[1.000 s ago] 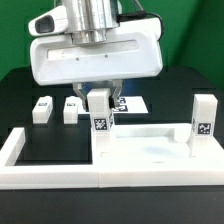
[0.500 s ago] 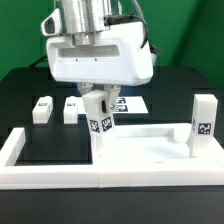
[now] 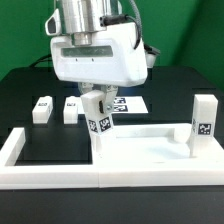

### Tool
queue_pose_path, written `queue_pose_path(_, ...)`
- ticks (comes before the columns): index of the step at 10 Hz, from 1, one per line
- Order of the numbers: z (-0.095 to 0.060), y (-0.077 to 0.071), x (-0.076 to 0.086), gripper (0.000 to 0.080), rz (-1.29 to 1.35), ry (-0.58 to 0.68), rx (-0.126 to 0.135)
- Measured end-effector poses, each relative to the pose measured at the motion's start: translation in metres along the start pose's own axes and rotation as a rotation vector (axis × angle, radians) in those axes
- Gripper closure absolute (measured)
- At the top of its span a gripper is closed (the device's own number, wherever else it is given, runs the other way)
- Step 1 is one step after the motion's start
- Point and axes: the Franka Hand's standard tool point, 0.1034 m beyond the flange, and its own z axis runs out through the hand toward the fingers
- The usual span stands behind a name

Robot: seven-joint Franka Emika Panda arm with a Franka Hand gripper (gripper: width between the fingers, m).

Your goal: Assemble desk

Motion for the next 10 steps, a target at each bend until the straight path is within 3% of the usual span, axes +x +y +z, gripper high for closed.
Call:
queue_pose_path(6, 0.0, 0.0, 0.0, 0.0508, 0.0, 0.0, 0.0)
queue_pose_path(7, 0.0013, 0.0005, -0.0012, 0.0315, 0.105, -0.006, 0.003)
queue_pose_path(8, 0.0016, 0.0026, -0.0004, 0.0184, -0.106, 0.004, -0.016)
queue_pose_path(10, 0.0003, 0.0024, 0.0005, 0.016, -0.329, 0.007, -0.019)
